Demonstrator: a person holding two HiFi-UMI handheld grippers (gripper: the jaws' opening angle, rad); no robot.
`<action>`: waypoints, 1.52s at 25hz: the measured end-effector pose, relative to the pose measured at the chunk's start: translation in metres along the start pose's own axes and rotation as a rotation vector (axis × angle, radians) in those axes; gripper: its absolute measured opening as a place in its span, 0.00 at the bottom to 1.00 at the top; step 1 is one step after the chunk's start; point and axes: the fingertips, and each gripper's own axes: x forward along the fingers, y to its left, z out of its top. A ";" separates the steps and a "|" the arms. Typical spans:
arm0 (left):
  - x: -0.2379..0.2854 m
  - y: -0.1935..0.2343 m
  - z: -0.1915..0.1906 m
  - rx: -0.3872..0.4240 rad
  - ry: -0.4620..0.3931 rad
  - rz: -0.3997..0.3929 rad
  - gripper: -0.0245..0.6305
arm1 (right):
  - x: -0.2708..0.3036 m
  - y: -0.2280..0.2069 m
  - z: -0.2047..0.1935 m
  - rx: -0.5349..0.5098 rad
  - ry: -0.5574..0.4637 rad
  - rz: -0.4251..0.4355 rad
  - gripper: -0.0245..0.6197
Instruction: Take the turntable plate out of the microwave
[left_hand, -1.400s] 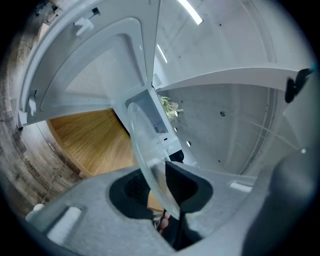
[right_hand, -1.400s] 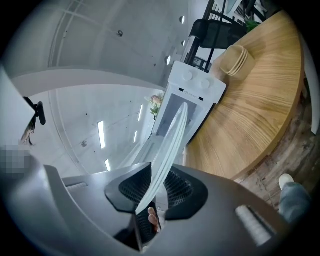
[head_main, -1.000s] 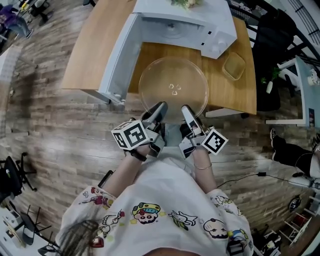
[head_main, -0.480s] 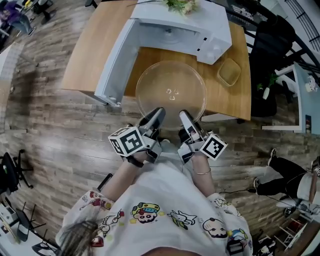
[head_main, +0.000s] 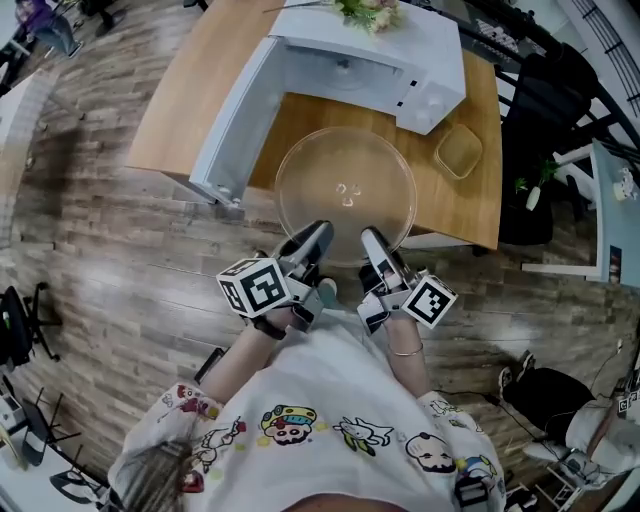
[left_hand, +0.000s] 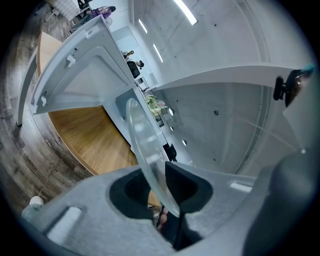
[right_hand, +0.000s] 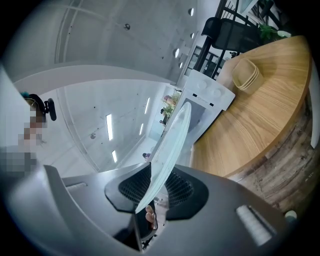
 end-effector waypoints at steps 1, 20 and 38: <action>0.000 0.000 0.001 0.001 0.001 0.000 0.15 | 0.001 0.001 0.000 0.001 0.002 0.002 0.19; -0.012 -0.003 0.016 -0.006 -0.009 -0.031 0.15 | 0.013 0.016 -0.004 -0.029 0.029 0.002 0.19; -0.011 -0.002 0.016 -0.013 -0.011 -0.034 0.15 | 0.015 0.017 -0.004 -0.034 0.047 -0.003 0.20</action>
